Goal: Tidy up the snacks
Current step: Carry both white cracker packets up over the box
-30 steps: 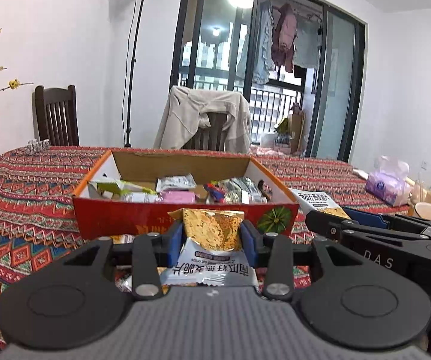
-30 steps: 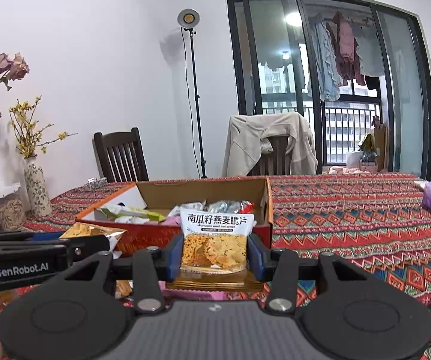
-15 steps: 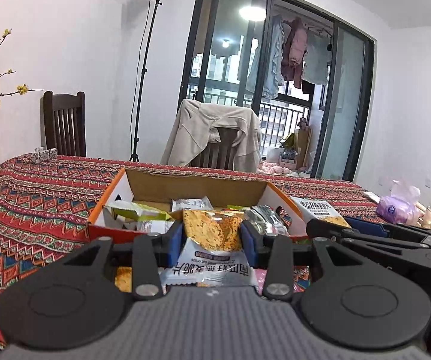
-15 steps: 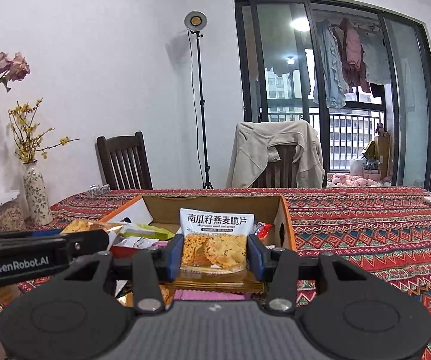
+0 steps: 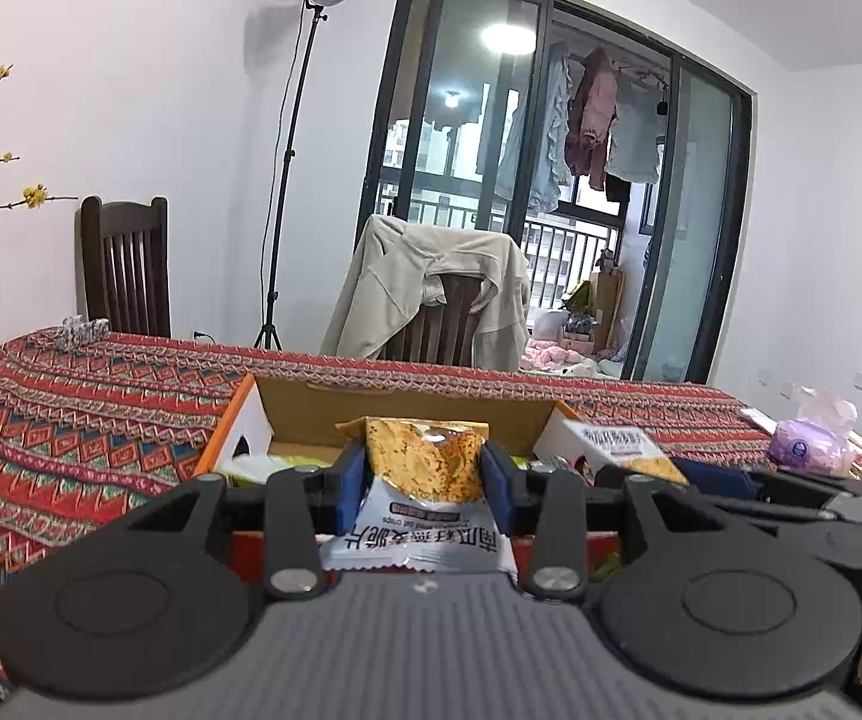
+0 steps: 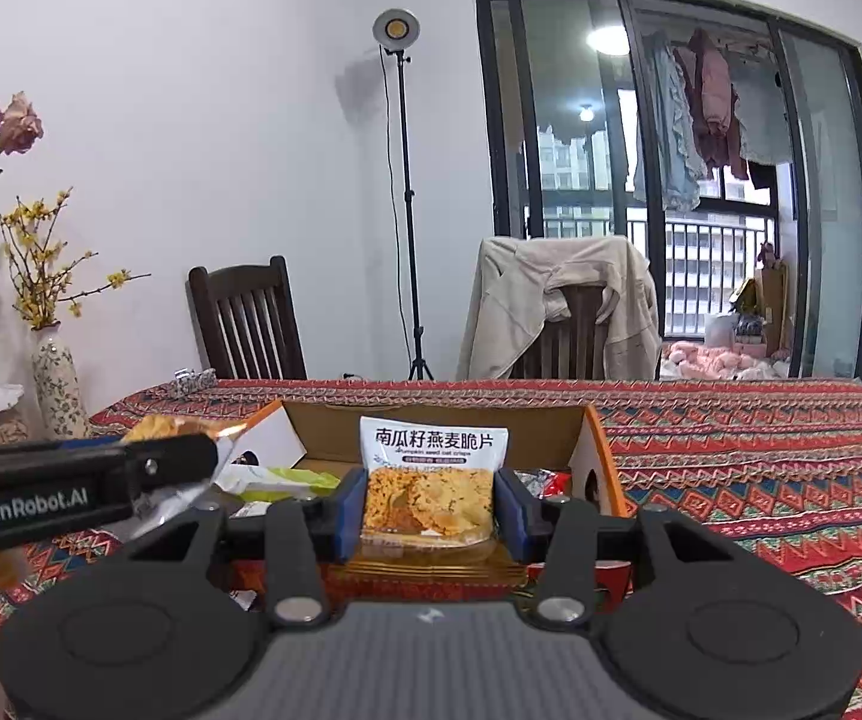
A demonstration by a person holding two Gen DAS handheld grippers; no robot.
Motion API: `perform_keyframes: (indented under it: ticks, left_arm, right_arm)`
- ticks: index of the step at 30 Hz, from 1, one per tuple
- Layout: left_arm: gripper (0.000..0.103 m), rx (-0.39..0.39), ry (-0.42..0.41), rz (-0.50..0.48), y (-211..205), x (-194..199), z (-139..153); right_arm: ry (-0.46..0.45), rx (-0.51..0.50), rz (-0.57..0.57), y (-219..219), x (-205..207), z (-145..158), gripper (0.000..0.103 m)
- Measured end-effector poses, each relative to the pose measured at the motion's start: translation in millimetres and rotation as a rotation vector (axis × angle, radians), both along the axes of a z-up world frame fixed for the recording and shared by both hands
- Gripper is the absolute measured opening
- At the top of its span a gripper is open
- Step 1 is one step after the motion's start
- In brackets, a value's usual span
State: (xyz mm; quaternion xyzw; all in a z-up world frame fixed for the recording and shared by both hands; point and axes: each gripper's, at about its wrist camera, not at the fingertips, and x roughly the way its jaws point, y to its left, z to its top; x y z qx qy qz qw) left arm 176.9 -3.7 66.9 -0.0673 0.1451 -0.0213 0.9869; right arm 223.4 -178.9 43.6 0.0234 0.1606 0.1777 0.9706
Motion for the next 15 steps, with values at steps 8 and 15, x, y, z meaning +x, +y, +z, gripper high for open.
perform_keyframes:
  ticks: [8, 15]
  left_arm:
    - [0.041, 0.000, -0.022, -0.003, 5.6, 24.5, 8.4]
    - [0.041, -0.023, -0.044, 0.028, 16.3, 53.9, 15.6]
  right_arm:
    - [-0.010, -0.011, -0.022, 9.8, 26.1, 7.7, 0.044]
    - [-0.024, -0.012, -0.040, 20.8, 58.0, 18.7, 0.044]
